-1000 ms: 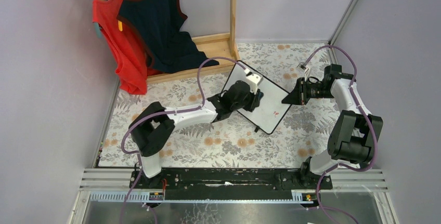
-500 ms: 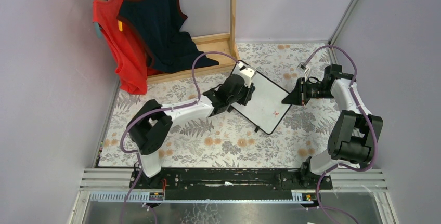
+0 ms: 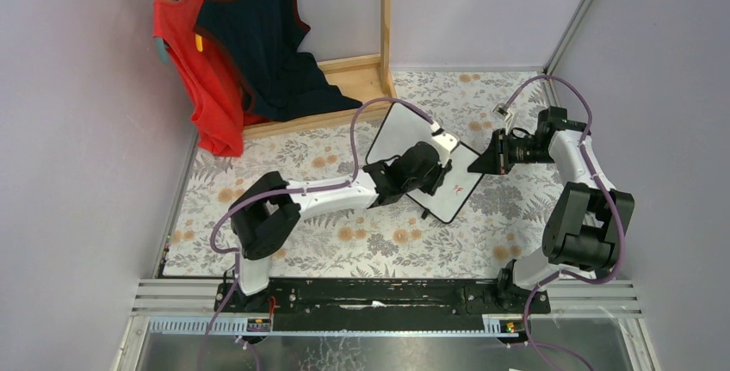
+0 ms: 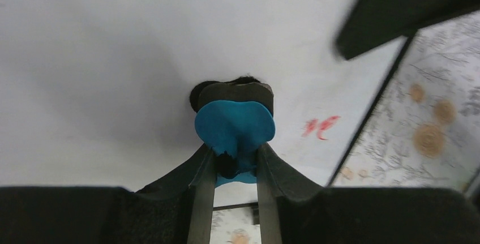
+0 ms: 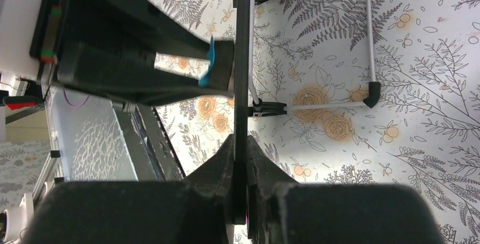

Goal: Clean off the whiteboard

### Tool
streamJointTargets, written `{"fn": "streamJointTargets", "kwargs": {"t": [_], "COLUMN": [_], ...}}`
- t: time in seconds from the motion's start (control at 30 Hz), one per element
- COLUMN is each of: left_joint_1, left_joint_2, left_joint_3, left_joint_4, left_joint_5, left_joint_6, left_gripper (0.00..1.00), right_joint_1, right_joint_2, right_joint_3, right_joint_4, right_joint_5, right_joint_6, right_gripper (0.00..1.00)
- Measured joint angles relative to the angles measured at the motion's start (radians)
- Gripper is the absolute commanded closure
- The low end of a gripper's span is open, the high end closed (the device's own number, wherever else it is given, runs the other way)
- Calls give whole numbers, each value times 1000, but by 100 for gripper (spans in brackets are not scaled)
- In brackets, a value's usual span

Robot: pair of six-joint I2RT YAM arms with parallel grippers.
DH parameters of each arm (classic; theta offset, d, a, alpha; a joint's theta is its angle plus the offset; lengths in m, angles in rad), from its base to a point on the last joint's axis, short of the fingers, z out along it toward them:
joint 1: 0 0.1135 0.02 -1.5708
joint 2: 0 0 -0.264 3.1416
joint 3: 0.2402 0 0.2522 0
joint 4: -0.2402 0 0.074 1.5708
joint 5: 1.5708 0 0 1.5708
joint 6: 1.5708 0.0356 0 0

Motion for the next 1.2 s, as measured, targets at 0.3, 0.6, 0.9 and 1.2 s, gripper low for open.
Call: {"fn": "streamJointTargets", "kwargs": {"t": [0.3, 0.6, 0.9, 1.2], "left_joint_1": [-114, -174, -172, -139], "left_joint_2": [64, 107, 63, 22], "left_joint_3": [7, 29, 27, 34], "left_joint_4": [48, 55, 48, 44], "left_joint_5": [78, 110, 67, 19], "left_joint_6": [-73, -98, -79, -45], "left_gripper": [100, 100, 100, 100], "right_joint_1": [0, 3, 3, 3], "right_joint_2": [5, 5, 6, 6], "right_joint_3": [5, 5, 5, 5], "right_joint_4": [-5, -9, -9, -13], "right_joint_5": [-2, -7, -8, -8], "right_joint_6": [-15, -18, -19, -19], "right_gripper": [100, 100, 100, 100]}}
